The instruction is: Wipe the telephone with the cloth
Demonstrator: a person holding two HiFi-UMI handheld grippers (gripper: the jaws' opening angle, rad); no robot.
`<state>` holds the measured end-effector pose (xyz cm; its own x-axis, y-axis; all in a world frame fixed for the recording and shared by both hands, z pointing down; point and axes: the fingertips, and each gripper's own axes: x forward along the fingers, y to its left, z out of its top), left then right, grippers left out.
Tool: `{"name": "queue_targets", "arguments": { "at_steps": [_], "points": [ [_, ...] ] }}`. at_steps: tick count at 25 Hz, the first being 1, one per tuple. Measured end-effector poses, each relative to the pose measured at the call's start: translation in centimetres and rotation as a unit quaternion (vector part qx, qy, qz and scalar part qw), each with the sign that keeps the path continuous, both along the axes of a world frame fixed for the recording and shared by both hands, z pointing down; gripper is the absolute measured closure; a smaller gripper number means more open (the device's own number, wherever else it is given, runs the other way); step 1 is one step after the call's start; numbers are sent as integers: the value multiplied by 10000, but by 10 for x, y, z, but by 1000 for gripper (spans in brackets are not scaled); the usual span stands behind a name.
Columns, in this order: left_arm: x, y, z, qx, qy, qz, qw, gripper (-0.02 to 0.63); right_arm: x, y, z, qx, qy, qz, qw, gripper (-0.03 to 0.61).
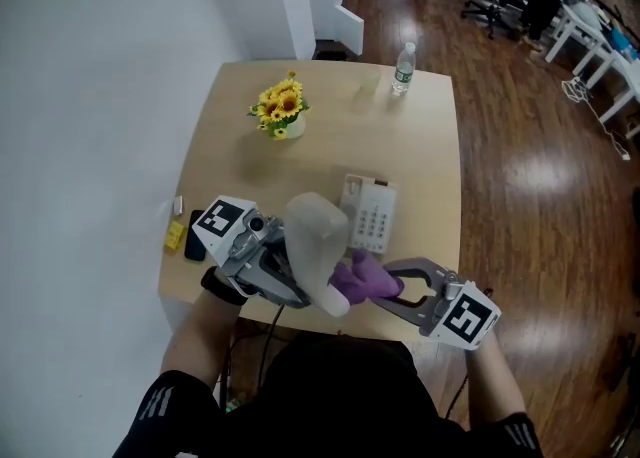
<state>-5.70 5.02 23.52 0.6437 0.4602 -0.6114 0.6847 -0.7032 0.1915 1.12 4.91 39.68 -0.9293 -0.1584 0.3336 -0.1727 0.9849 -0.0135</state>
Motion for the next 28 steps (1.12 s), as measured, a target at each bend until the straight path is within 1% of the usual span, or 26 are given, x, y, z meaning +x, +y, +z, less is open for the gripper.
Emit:
{"name": "queue_targets", "arguments": {
  "at_steps": [2,4,7,8,10,12,14,18,20,23,25,28],
  "points": [
    [-1,-7,10,-169,-111,-221,9996,525,11,-30,24,-131,213,684,9973,439],
    [-2,-17,23,-423,-224,-509,9976,525,21,-60,51,-271,338,1203,9918,437],
    [-3,-33,49,-851,-511,-955,9905,526,30,-102,97,-759,294,1768,9809,438],
    [-3,-38,59,-1000,-632,-1091,9870,526,31,-114,113,-922,348,1919,9764,438],
    [-3,-45,77,-1260,-866,-1296,9797,526,33,-137,143,-1026,655,2117,9697,438],
    [-2,-50,94,-1413,-1135,-1464,9725,526,32,-159,170,-976,1043,2195,9651,439],
    [0,-57,112,-1539,-1451,-1650,9633,526,29,-182,193,-895,1452,2235,9597,438],
    [1,-72,146,-1895,-2022,-1995,9399,526,17,-219,223,-578,2251,2093,9498,437],
    [0,-79,162,-2061,-2231,-2146,9283,526,8,-234,231,-420,2505,1989,9465,437],
    [-1,-87,184,-2216,-2554,-2358,9111,526,-5,-253,239,-348,2765,1876,9419,437],
    [0,-92,197,-2332,-2746,-2468,8996,526,-13,-263,247,-277,3000,1784,9367,437],
    [-2,-96,210,-2506,-2896,-2585,8869,526,-24,-271,264,-142,3312,1621,9294,437]
  ]
}}
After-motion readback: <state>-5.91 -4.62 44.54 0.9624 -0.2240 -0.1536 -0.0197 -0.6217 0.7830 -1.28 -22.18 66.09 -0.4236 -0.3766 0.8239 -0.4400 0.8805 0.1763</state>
